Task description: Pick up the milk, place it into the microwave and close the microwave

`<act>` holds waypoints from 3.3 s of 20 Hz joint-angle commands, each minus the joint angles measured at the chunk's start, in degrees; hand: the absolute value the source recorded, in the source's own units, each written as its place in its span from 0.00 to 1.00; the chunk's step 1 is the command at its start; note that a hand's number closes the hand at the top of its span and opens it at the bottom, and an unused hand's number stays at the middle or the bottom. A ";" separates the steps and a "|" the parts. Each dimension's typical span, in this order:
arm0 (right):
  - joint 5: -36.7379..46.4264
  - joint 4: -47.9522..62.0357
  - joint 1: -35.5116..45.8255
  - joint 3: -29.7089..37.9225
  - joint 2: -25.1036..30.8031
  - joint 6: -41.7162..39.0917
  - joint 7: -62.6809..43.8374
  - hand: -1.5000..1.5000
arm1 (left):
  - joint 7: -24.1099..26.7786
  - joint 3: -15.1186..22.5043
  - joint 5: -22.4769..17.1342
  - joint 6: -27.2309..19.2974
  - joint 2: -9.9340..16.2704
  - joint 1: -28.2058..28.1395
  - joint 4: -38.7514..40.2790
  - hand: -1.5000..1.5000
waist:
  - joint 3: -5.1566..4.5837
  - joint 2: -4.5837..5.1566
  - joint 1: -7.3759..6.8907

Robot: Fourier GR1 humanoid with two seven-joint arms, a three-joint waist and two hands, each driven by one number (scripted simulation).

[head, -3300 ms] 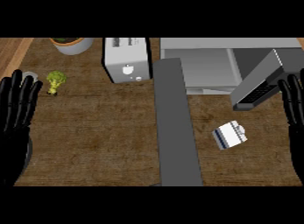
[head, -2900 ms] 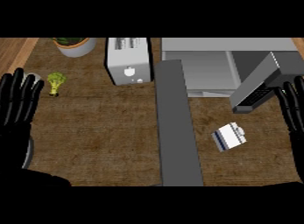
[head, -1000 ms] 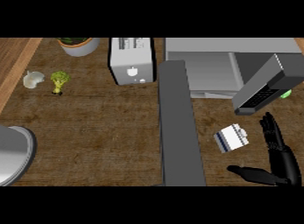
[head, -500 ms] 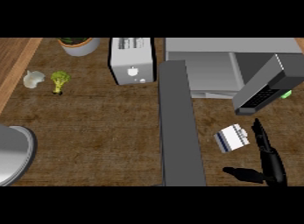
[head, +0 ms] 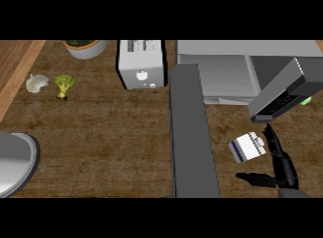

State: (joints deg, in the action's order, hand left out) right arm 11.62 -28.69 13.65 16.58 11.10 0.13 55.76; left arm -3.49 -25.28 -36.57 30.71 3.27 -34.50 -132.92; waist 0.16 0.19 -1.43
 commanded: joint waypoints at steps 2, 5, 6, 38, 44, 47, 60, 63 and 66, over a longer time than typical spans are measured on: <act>-0.29 9.58 4.80 1.56 -0.54 -0.09 6.80 0.00 | -3.07 0.04 -5.51 -1.67 0.60 -0.40 -6.55 0.00 | 0.14 0.29 -0.47; -1.56 12.76 6.14 2.85 0.95 -3.39 7.45 0.00 | 1.65 -1.36 -4.62 4.09 -1.36 -3.64 -3.75 0.00 | 0.08 0.16 -0.76; -2.04 12.55 9.74 3.00 1.96 -4.95 3.42 1.00 | 1.49 -1.48 -5.15 4.53 -0.33 -2.67 -2.44 0.00 | 0.04 0.14 -0.59; -0.81 14.09 23.36 2.27 -4.70 1.78 3.86 1.00 | -4.17 -2.96 -9.54 1.05 1.88 -0.55 -3.07 0.00 | 0.01 0.40 -0.24; -0.25 16.12 25.99 2.29 -1.80 1.95 2.35 1.00 | -6.05 -3.51 -9.74 -0.12 2.14 1.71 -2.65 0.00 | -0.03 0.39 -0.17; -0.58 16.80 32.31 3.04 -0.61 3.66 -3.84 1.00 | -4.57 -5.81 -12.14 3.35 2.86 0.02 -0.69 0.00 | -0.03 0.48 -0.98; 3.18 21.03 39.89 1.44 5.66 10.01 -10.53 1.00 | -4.35 -3.62 -9.20 4.20 2.80 5.08 1.07 0.00 | 0.09 2.12 -4.17; 3.33 21.35 41.77 1.90 5.95 15.72 -12.81 1.00 | -4.83 -3.44 -10.33 3.86 4.06 6.64 2.63 0.00 | 0.12 2.71 -5.10; 3.54 21.59 42.63 2.00 7.55 16.17 -13.25 1.00 | -4.43 -3.63 -9.41 4.08 4.59 8.33 3.97 0.00 | 0.15 3.17 -5.44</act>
State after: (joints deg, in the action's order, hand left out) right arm 14.63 -7.61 55.12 18.59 17.35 13.44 43.78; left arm -8.13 -29.20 -46.22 34.44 7.49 -27.64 -130.22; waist 0.29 2.86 -6.22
